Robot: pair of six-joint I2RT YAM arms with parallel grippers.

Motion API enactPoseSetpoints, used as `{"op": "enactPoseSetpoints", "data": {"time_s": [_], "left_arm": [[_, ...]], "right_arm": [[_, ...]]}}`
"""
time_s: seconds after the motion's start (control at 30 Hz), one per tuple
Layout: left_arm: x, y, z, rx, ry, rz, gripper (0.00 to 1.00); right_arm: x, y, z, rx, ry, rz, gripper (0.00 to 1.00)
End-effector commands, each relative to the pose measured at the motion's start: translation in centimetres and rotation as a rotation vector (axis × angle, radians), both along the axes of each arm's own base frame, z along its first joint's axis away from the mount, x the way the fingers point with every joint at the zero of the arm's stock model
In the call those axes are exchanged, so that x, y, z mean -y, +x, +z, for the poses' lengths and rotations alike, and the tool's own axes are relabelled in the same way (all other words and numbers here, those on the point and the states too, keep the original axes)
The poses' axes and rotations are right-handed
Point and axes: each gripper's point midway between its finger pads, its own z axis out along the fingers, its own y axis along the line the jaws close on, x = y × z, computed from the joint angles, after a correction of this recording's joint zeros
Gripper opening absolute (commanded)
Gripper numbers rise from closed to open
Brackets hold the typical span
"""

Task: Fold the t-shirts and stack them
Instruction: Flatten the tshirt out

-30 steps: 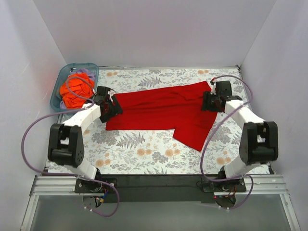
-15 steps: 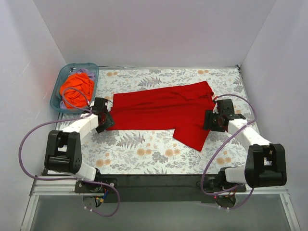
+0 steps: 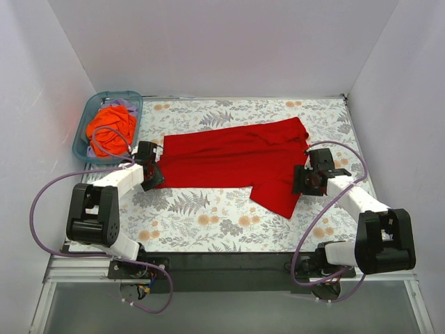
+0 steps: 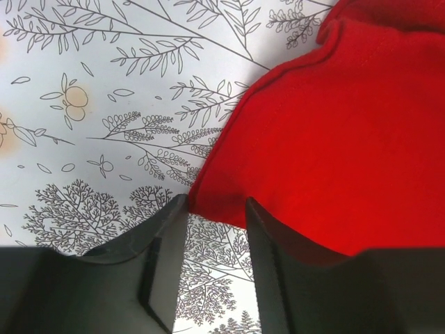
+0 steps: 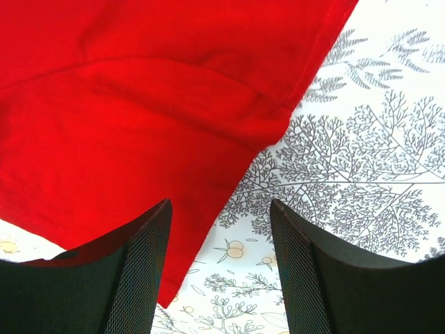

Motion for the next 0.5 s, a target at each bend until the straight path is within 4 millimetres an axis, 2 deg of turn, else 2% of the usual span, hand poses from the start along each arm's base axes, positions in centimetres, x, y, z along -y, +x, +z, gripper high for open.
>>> {"op": "enactPoseSetpoints", "data": {"time_s": [0.0, 0.13, 0.17, 0.27, 0.47], "left_arm": [[-0.7, 0.1, -0.4, -0.001, 0.033, 0.005, 0.35], [-0.9, 0.0, -0.5, -0.01, 0.046, -0.003, 0.21], [-0.9, 0.0, -0.5, -0.011, 0.046, -0.002, 0.13], [-0.9, -0.1, -0.4, -0.012, 0.051, -0.007, 0.0], [-1.4, 0.0, 0.4, 0.009, 0.073, -0.001, 0.0]], "right_arm": [[0.1, -0.4, 0.1, 0.013, -0.016, -0.014, 0.65], [-0.3, -1.0, 0.1, 0.0, -0.009, -0.004, 0.65], [-0.4, -1.0, 0.1, -0.004, -0.01, -0.002, 0.65], [-1.0, -1.7, -0.3, -0.047, -0.004, 0.017, 0.65], [-2.0, -3.3, -1.2, -0.1, -0.033, 0.031, 0.64]]}}
